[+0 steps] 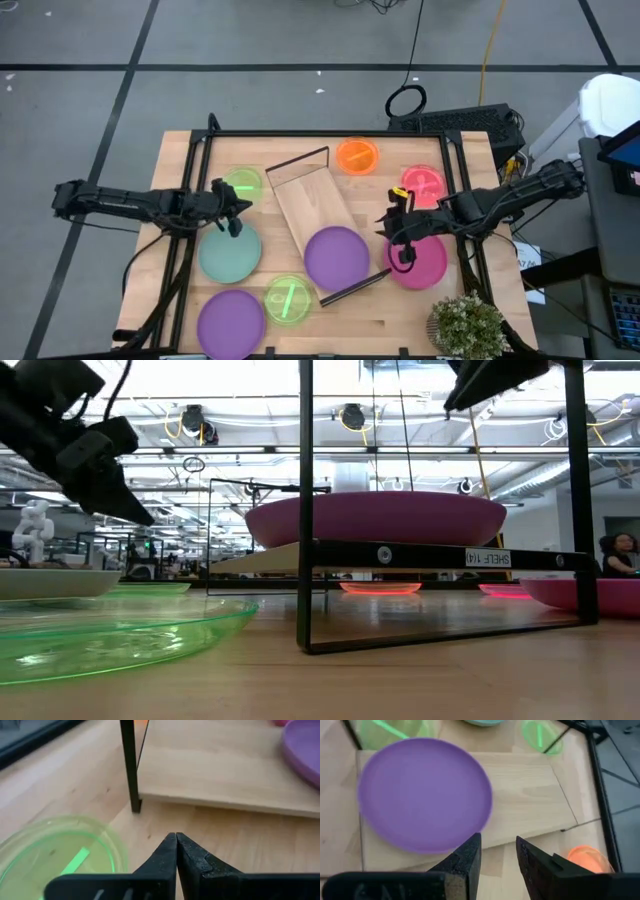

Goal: Place and stack plates onto a shelf
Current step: Put the top yellow green plate on the shelf

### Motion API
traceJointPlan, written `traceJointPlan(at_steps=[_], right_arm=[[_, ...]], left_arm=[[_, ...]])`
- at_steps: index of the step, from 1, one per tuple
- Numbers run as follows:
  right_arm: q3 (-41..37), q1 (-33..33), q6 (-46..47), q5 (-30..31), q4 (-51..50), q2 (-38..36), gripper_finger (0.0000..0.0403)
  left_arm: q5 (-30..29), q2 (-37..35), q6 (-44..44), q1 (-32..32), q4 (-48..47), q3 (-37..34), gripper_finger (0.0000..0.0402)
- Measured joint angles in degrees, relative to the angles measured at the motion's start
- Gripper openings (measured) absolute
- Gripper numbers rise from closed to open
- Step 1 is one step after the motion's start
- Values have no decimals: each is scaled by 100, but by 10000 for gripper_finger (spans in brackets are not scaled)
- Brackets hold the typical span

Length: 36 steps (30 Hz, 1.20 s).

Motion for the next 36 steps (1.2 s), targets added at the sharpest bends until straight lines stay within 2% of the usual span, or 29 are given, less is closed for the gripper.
traceJointPlan(at_steps=[4, 9, 13, 21, 36], right_arm=[[-457, 0, 98, 9, 796, -2, 105], [-1040, 0, 102, 7, 1811, -2, 105], [-1196, 2, 102, 11, 2113, 0, 105], [-1198, -13, 100, 594, 2242, -35, 105], [-1198, -24, 220, 606, 2456, -37, 105]], left_arm=[[20, 534, -211, 19, -295, 315, 59], [26, 1238, -5, 143, -364, 523, 130], [39, 1795, 34, 276, -600, 599, 163], [15, 2640, 42, 527, -536, 640, 168], [11, 3174, 417, 551, -429, 640, 168]])
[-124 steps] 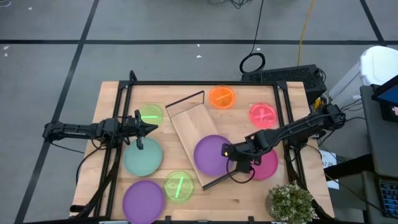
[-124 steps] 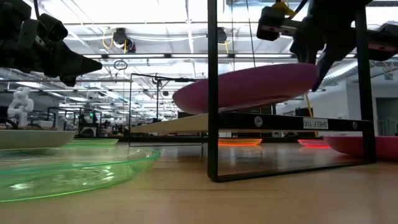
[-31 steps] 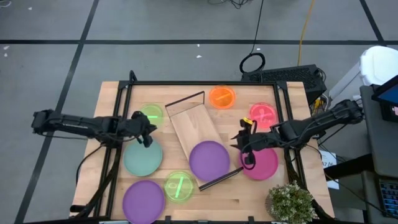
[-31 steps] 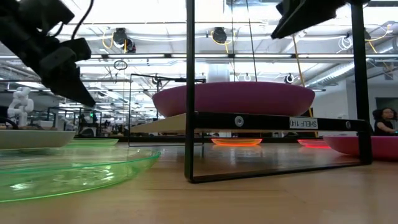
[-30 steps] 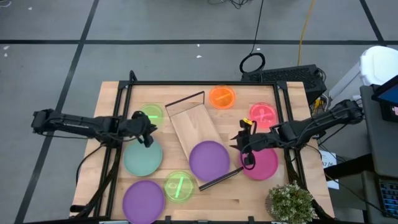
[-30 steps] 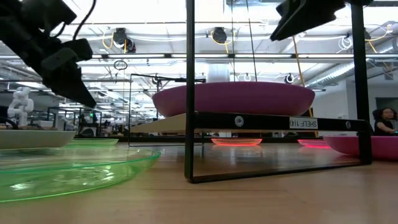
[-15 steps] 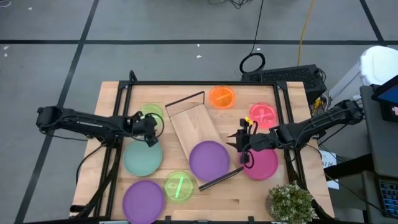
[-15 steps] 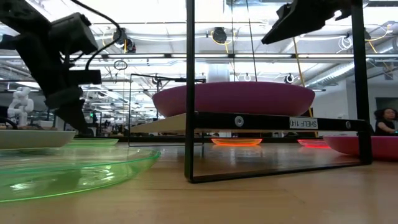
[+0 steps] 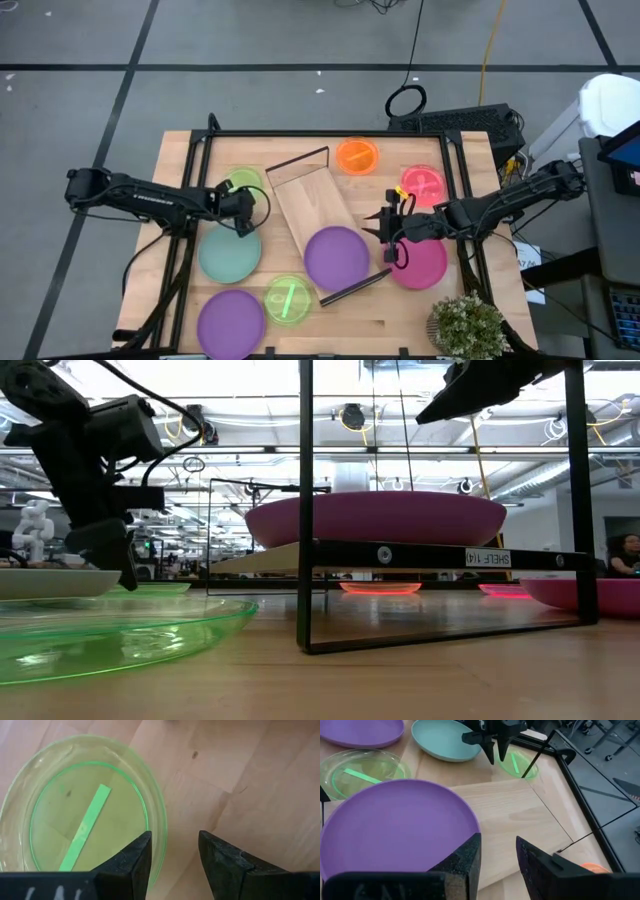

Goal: Place and stack plates onto a shelf
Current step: Put the top yellow green plate on the shelf

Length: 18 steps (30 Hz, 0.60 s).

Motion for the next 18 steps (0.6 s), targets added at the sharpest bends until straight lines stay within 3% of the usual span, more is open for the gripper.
traceJointPlan(at_steps=[18], right_arm=[[0, -6, -151, -17, 20, 0, 105]], left_arm=[[-96, 628, -476, 286, -75, 276, 168]])
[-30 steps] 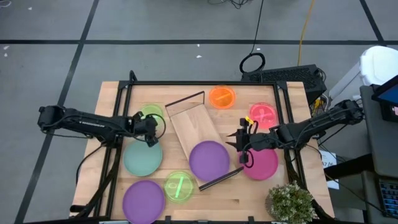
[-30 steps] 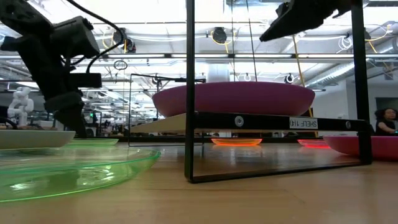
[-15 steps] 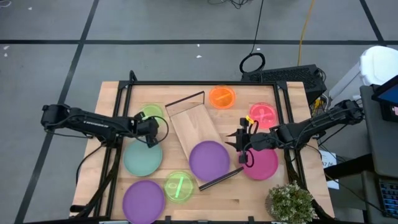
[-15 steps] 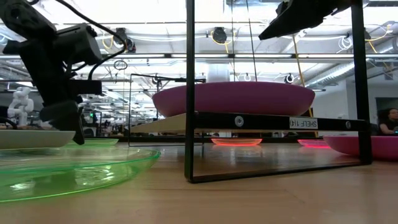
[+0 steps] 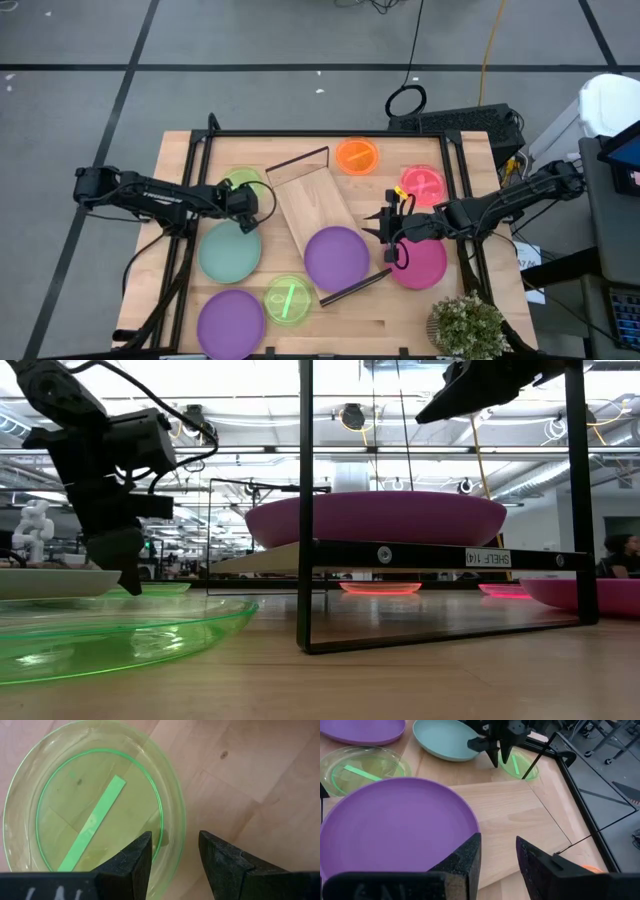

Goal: Place and stack plates onto a shelf
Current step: Put the top yellow green plate on the shelf

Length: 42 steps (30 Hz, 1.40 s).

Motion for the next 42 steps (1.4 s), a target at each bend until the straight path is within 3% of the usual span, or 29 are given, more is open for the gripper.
traceJointPlan(at_steps=[13, 21, 27, 34, 42], right_arm=[[0, -94, -15, -2, 394, 0, 105], [0, -94, -68, -4, 366, 0, 105], [0, -94, -68, -4, 365, 0, 105], [0, -94, -124, -4, 363, 0, 105], [0, -94, -143, -7, 363, 0, 105]], left_arm=[[-131, 615, 305, -41, 25, 128, 162], [-164, 647, 345, -76, 71, 96, 62], [-247, 653, 459, -68, 49, 80, 8], [-279, 631, 596, -68, -75, 145, 3], [-482, 634, 318, -120, -1320, 896, 2]])
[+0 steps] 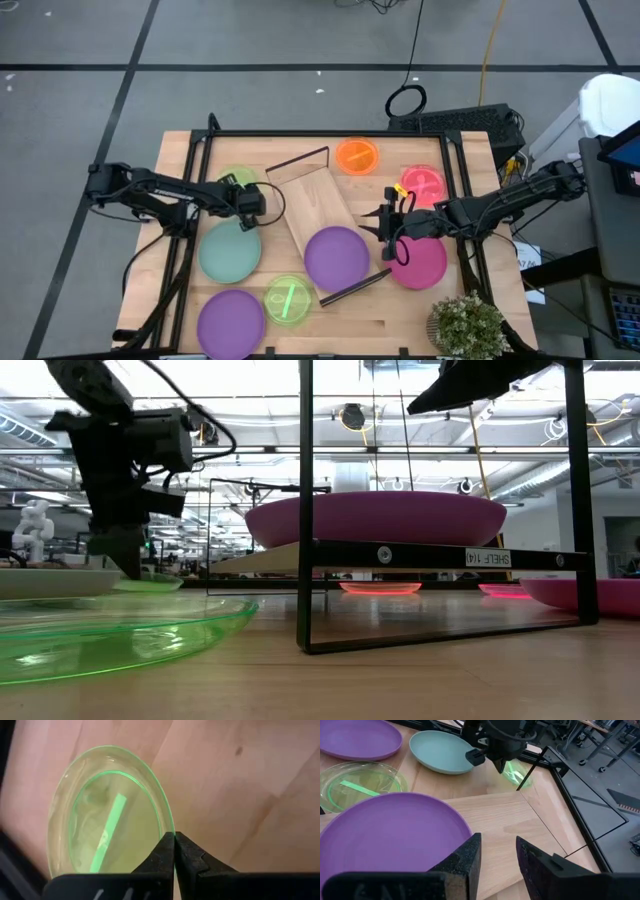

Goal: Place and stack plates onto a shelf
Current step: Put the top yellow green plate on the shelf

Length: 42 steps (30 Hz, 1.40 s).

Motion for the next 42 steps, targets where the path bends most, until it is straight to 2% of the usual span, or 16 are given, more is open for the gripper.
traceJointPlan(at_steps=[9, 14, 26, 37, 42], right_arm=[[0, 0, 14, 0, -2, 0, 105], [0, 0, 14, -2, -2, 0, 105], [0, 0, 14, -2, -13, 0, 105], [0, 0, 8, -2, -13, 0, 105], [0, 0, 1, -2, -13, 0, 105]], left_arm=[[-30, -2, -573, -479, -1175, 724, 1], [-305, -3, -987, -847, -1841, 1207, 1], [-462, -9, -2068, -2098, -3482, 2524, 0], [-511, -12, -1963, -3090, -3538, 3595, 0], [-532, -13, -1301, -3394, -2866, 3634, 0]])
